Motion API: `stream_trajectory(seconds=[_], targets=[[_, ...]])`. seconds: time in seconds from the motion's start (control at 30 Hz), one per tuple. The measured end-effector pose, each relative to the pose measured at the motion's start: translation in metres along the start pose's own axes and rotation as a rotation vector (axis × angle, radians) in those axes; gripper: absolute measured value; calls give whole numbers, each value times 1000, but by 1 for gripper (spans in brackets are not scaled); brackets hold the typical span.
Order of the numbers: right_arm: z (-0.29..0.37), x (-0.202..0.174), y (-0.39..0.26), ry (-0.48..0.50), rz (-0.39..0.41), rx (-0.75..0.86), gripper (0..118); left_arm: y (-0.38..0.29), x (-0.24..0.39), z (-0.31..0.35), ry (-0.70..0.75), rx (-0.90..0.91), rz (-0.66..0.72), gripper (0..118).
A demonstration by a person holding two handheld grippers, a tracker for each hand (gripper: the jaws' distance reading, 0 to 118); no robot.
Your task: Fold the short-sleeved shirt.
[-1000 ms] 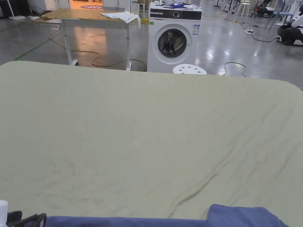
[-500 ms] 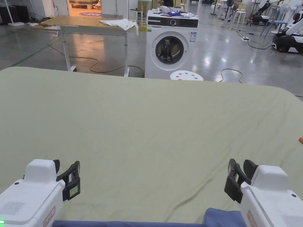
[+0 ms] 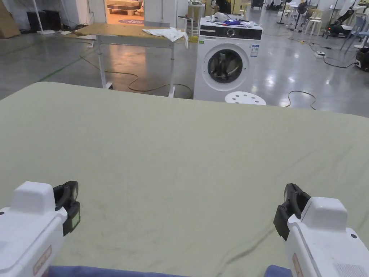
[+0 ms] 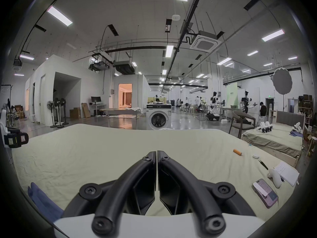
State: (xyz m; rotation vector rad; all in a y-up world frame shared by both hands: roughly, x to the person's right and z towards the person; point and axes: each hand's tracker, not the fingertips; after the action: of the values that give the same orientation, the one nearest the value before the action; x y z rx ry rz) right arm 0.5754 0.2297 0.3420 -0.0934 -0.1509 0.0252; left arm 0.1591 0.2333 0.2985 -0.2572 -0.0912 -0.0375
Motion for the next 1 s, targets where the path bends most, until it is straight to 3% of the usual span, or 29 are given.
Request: stream_trajectory(seconds=[0.17, 0.27, 0.4, 0.47, 0.53, 0.67, 0.8, 1.0], targets=[[-8, -1, -2, 44, 25, -54, 0, -13, -71, -15, -196, -358, 108, 0], [-11, -1, -8, 80, 28, -96, 0, -30, -99, -15, -257, -471, 137, 0], [-11, -2, -19, 92, 43, -138, 0, -59, -133, -20, -337, -612, 346, 4], [-11, -2, -24, 102, 40, -163, 0, -72, -143, -24, -392, -667, 420, 20], [-11, -3, -28, 108, 51, -181, 0, -85, -151, -29, -467, -699, 494, 63], [-11, -1, -32, 115, 53, -204, 0, -110, -153, -42, -555, -794, 636, 90], [-10, 1, -34, 113, 65, -215, 0, -131, -152, -52, -568, -794, 689, 95], [-10, 3, -38, 111, 57, -231, 0, -150, -143, -65, -787, -780, 896, 91]])
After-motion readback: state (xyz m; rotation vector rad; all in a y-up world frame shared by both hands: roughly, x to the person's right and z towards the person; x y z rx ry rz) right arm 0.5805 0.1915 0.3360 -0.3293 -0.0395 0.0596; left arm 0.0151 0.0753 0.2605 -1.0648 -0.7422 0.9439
